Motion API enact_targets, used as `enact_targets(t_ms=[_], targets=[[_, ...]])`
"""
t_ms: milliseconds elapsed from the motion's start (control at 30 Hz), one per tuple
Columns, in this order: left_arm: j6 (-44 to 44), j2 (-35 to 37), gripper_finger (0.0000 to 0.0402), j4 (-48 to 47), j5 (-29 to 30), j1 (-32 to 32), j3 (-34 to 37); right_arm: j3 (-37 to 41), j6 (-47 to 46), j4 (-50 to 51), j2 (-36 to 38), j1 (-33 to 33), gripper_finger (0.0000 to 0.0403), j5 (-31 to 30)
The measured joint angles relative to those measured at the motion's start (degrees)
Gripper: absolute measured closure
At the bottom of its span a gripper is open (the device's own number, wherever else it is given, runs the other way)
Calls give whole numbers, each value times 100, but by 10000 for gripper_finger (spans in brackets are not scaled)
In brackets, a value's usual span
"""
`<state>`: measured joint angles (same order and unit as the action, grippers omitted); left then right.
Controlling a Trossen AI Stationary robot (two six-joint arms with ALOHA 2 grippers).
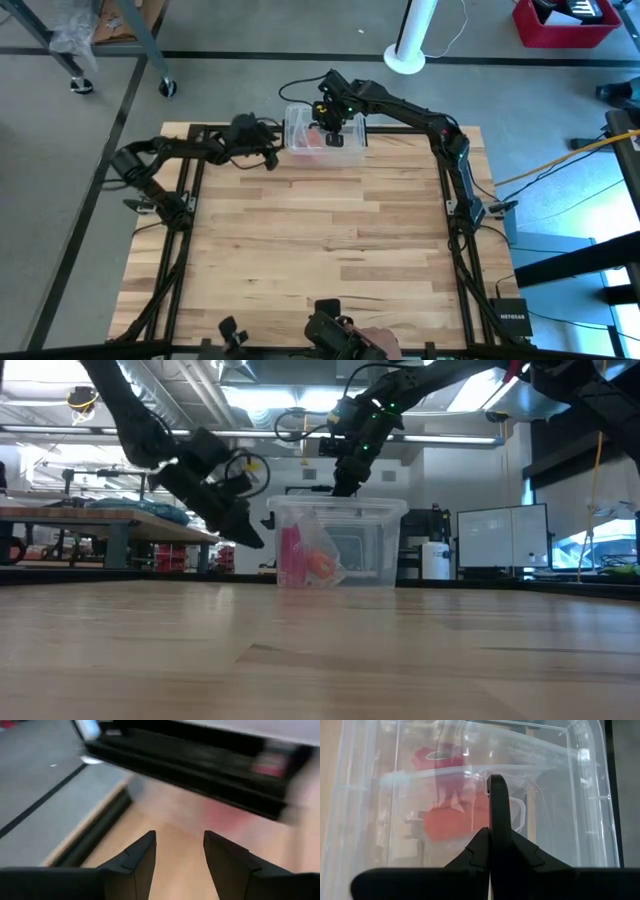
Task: Roll bandage
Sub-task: Close the transparent container
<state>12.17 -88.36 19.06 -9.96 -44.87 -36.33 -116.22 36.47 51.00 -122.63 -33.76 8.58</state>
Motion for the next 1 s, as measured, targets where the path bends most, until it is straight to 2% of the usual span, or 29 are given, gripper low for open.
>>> enact_targets(t_ms=[133,333,1000], targets=[[-191,-322,245,976,-4,-64,-5,0,0,4,0,0,356,2],[16,-306,245,1334,3,-73,1,0,22,29,0,0,356,23],[282,743,245,808,213,-20,56,-7,133,-8,-221,17,356,153]])
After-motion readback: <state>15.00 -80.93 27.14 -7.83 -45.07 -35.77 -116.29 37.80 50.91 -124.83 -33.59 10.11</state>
